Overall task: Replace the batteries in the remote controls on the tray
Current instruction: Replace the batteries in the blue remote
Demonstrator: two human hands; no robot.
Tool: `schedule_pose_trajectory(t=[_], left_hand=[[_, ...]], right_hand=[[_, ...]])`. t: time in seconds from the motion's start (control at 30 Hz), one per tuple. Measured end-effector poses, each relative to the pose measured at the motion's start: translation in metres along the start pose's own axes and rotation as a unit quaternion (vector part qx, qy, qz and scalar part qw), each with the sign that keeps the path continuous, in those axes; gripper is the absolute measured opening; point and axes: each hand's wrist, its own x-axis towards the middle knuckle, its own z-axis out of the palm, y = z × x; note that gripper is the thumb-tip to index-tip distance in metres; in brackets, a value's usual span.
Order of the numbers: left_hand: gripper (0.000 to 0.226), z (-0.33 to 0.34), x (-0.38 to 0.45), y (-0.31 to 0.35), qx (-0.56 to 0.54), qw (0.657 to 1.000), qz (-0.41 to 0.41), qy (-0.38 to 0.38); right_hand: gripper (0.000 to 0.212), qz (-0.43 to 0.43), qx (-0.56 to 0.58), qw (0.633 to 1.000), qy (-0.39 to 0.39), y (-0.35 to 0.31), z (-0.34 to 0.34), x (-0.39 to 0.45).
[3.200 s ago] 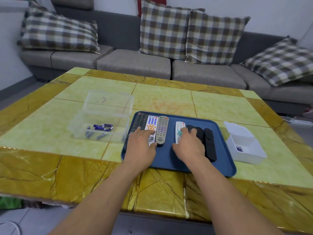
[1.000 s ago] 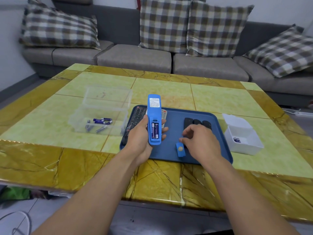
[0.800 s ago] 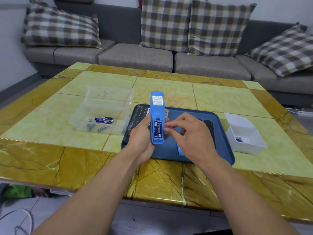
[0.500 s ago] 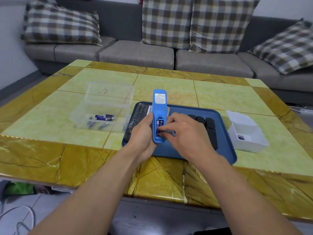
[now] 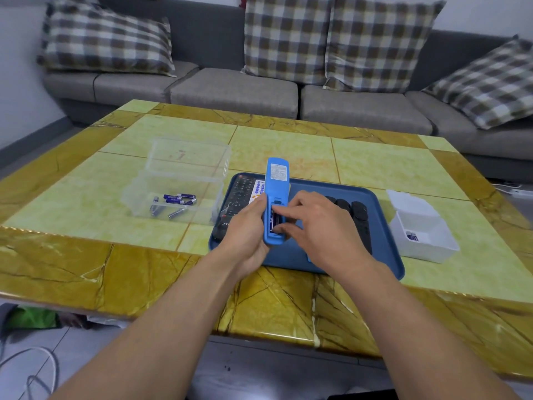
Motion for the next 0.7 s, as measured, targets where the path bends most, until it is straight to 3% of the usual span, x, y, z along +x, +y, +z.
schedule_pose_trajectory(t=[0.37, 0.7], left_hand=[[0.036, 0.0, -0.002, -0.008, 0.099, 0.995, 0.012, -0.021], [0.034, 0.001, -0.002, -0.009, 0.106, 0.994, 0.006, -0.032]], right_hand=[[0.022, 0.066, 0.095, 0.993, 0.022, 0.002, 0.003, 0.007], [0.017, 0.127, 0.164, 0.977, 0.04, 0.008, 0.001, 0.009]])
